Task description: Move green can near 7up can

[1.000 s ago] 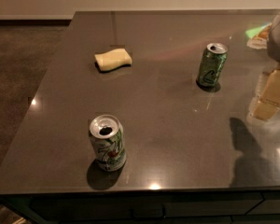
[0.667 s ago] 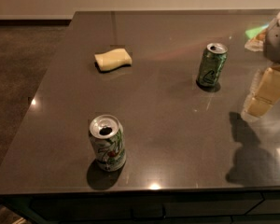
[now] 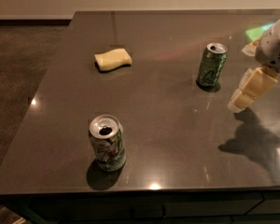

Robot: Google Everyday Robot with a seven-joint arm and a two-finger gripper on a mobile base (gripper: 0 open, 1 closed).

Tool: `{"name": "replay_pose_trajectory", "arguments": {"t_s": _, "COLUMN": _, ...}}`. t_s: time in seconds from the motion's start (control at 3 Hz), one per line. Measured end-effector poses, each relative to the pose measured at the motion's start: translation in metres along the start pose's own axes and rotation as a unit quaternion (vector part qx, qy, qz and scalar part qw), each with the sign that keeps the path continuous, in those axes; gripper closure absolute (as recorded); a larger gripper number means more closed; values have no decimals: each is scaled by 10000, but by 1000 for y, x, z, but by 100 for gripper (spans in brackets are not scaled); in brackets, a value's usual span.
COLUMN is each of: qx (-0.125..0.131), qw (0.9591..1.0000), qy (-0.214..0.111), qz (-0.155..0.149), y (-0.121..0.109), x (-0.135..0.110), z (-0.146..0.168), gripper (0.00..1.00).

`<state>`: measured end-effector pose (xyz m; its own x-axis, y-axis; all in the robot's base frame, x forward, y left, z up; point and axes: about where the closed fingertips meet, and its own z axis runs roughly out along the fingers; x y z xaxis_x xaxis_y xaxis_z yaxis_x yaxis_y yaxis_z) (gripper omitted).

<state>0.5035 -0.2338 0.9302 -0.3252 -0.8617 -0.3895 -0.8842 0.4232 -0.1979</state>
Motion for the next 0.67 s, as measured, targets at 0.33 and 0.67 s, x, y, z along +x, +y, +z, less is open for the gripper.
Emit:
{"name": "replay_pose_trajectory", "arguments": {"t_s": 0.33, "qx": 236, "qw": 9988, "qy": -327, "qz": 279, "y": -28, "x": 6, "z": 19, "gripper": 0}}
{"name": "replay_pose_trajectory", "arguments": {"t_s": 0.67, "qx": 431, "qw": 9951, "qy": -705, "qz": 549, "y": -52, "x": 10, "z": 37, "gripper": 0}}
